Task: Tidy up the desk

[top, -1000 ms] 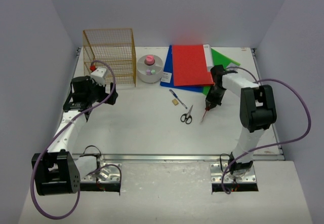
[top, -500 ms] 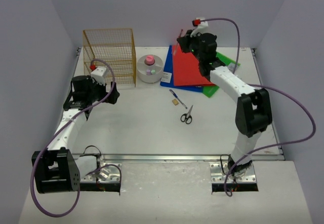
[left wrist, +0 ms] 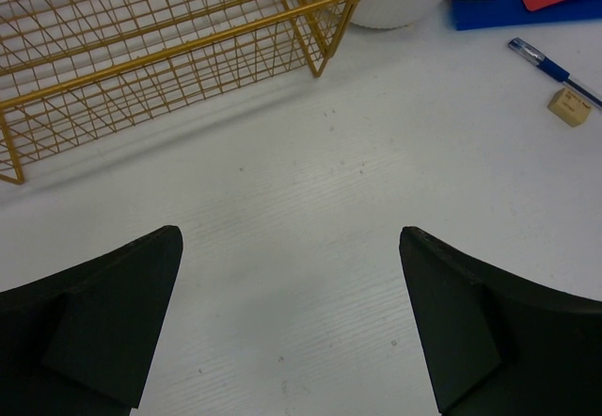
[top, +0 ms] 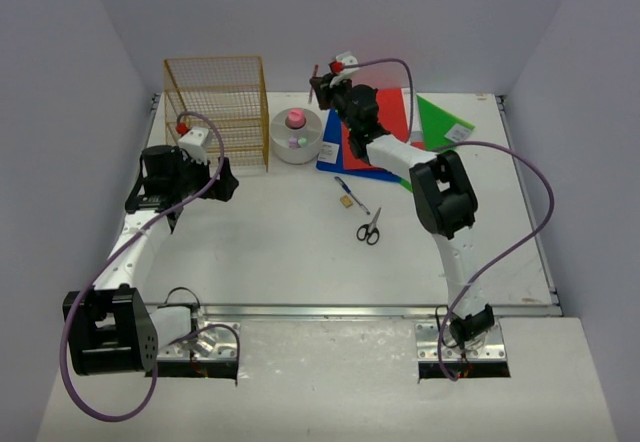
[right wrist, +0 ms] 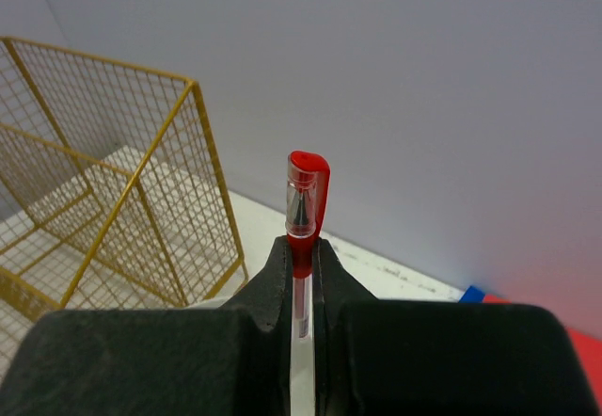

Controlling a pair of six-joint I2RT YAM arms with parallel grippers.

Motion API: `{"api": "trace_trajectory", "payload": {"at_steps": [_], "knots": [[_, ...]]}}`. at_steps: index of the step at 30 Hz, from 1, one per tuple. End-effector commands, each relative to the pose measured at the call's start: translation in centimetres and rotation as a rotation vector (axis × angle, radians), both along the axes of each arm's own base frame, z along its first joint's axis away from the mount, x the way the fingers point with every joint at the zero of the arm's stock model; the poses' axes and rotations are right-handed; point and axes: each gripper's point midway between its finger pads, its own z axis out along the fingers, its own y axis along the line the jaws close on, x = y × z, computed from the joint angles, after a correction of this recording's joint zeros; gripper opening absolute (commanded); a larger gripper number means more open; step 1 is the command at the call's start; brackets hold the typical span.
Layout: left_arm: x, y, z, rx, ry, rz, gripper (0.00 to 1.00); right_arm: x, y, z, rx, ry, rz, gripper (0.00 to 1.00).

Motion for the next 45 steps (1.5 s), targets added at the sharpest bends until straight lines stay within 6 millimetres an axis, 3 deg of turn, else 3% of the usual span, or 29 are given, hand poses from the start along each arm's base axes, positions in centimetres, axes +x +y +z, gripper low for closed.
{"api": "trace_trajectory", "payload": {"at_steps": [1,9,11,12,14,15,17,21,23,24,28,31,34,37,45], "knots": [[1.2,-0.1,2.2,0.003,-0.073,-0.011,1.00,-1.0,0.0,1.7,0.034,-0.079,-0.002,0.00],[1.0,0.1,1.4,0.011,-0.057,-0.003,1.00,-2.4,1.0,-4.1,-0.018,0.043,0.042,0.00],[1.1,0.0,1.4,0.011,-0.055,-0.005,1.00,-2.7,1.1,-5.0,-0.028,0.062,0.050,0.06],[1.1,0.0,1.4,0.012,-0.057,-0.003,1.00,-2.9,1.1,-5.7,-0.039,0.074,0.057,0.30],[1.1,0.0,1.6,0.012,-0.057,-0.003,1.00,-3.1,1.1,-5.7,-0.056,0.079,0.066,0.59],[1.2,0.1,1.7,0.013,-0.058,-0.002,1.00,-3.2,1.1,-5.6,-0.058,0.078,0.068,0.61],[1.1,0.1,2.0,0.013,-0.059,0.000,1.00,-4.0,0.8,-3.5,-0.070,0.061,0.087,0.64],[0.9,0.1,2.6,0.016,-0.074,0.001,1.00,-7.4,-1.8,0.1,-0.151,0.054,0.086,0.65],[0.8,0.1,3.0,0.019,-0.088,0.003,1.00,-9.5,-3.6,-0.8,-0.240,0.135,0.108,0.65],[0.7,0.1,3.1,0.019,-0.090,0.003,1.00,-10.2,-3.7,0.5,-0.258,0.109,0.127,0.64],[0.3,0.1,2.8,0.020,-0.089,0.003,1.00,-14.3,-7.6,-4.4,-0.433,0.411,0.233,0.35],[0.2,0.1,2.6,0.018,-0.085,0.004,1.00,-16.3,-9.6,-7.9,-0.502,0.598,0.254,0.26],[0.2,0.1,2.4,0.016,-0.080,0.006,1.00,-17.4,-10.2,-11.4,-0.525,0.766,0.255,0.24],[0.2,0.1,2.1,0.011,-0.072,0.011,1.00,-17.2,-10.2,-13.2,-0.500,0.859,0.221,0.24],[0.5,0.0,1.8,-0.002,-0.058,0.014,1.00,-15.2,-9.6,-15.8,-0.462,0.935,0.125,0.25]]}}
